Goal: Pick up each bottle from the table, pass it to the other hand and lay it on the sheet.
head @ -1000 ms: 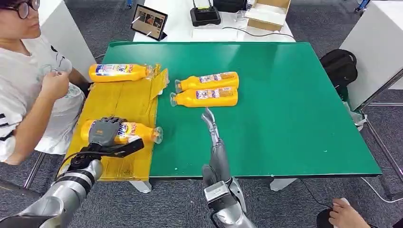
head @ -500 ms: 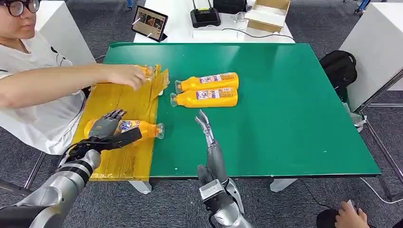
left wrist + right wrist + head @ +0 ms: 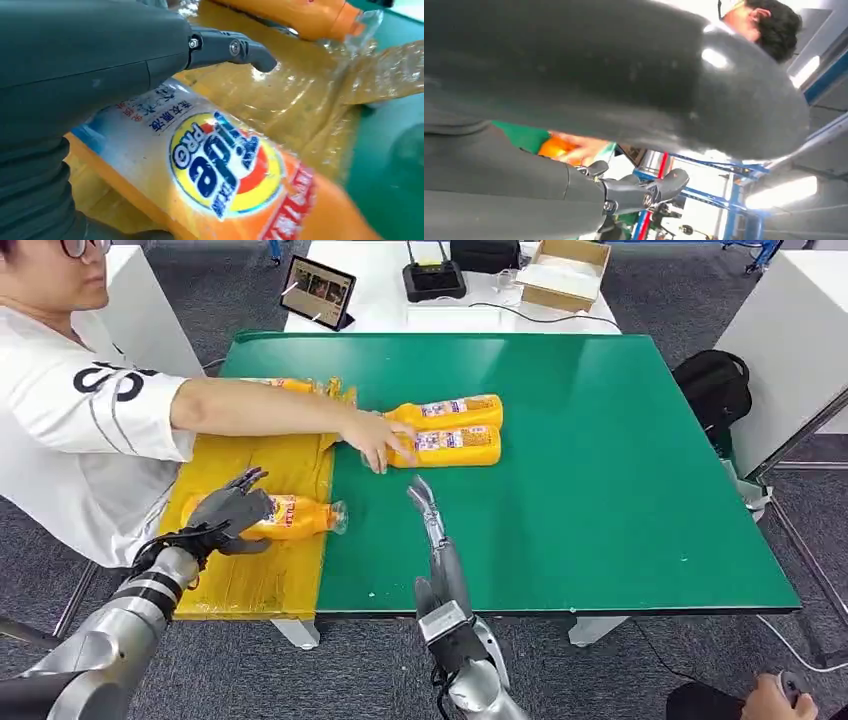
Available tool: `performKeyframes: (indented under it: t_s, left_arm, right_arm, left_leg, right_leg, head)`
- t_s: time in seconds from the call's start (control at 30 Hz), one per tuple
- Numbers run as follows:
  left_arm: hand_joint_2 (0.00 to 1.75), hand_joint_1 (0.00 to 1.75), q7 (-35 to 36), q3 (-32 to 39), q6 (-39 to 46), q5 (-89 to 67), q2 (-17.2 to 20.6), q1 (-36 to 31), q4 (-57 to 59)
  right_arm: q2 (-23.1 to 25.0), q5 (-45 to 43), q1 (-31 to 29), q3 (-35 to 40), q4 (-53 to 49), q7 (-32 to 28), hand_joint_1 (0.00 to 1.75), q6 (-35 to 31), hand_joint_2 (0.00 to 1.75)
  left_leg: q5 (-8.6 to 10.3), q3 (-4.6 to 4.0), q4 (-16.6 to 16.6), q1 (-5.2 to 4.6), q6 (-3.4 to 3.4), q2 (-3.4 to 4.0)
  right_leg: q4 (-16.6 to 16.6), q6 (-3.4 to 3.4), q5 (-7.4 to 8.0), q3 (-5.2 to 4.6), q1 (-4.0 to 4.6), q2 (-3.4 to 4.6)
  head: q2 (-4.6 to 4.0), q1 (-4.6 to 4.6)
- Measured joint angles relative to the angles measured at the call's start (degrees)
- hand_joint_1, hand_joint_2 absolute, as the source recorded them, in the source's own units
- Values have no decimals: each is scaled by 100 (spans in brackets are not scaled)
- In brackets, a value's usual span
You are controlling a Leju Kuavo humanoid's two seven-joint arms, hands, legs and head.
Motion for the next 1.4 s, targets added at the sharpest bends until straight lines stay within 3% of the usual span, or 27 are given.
performKeyframes:
  t_s: [0.23, 0.37, 0.7, 0.9, 0.93, 1.2, 1.4]
  left_arm:
    - [175, 0, -671, 271, -1410, 674, 30, 14, -59]
    - [175, 0, -932, 271, -1791, 860, 112, 72, -153]
    - [175, 0, -1113, 195, -1809, 1514, 177, 402, -592]
    - [175, 0, -1082, 118, -615, 3582, -64, 1143, -1783]
    - [175, 0, -1082, 134, -448, 3857, -151, 1270, -2056]
    - [175, 0, -1072, 263, -91, 5022, -910, 2482, -4355]
    - [175, 0, -1076, 291, -119, 5465, -1254, 3057, -5658]
  right_arm:
    - [9, -100, -59, -50, 203, 0, 0, 107, 0]
    - [11, -149, -79, -88, 313, -13, 0, 175, 0]
    - [11, -181, -97, -138, 459, -22, 0, 208, 0]
    - [15, -68, -34, -155, 470, 9, 0, 168, 0]
    - [15, -44, -9, -158, 468, 26, 0, 160, 175]
    - [13, 179, 140, -258, 376, 50, 0, -46, 175]
    - [9, 304, 266, -417, 160, 61, 0, -162, 175]
  left_leg:
    - [0, 9, 0, 0, 0, 1]
    - [0, 10, 0, 1, 0, 5]
    - [-1, 2, 0, 2, -1, 10]
    - [-1, -21, 2, 1, -1, 26]
    - [-1, -27, 2, 1, -1, 20]
    - [-4, -78, 5, -1, 1, 25]
    - [-13, -84, 4, 2, -4, 26]
  right_leg:
    - [1, 1, 1, 11, 0, 1]
    - [2, 0, 2, 9, 1, 2]
    - [2, 0, 2, -4, 2, 3]
    - [0, -1, 6, -39, 1, 6]
    - [0, -1, 5, -40, 1, 6]
    - [-2, 3, 7, -91, 0, 8]
    - [-3, 0, 1, -100, 2, 7]
  head:
    - [0, 2]
    - [0, 2]
    - [0, 4]
    - [0, 0]
    - [0, 4]
    - [0, 0]
    - [0, -2]
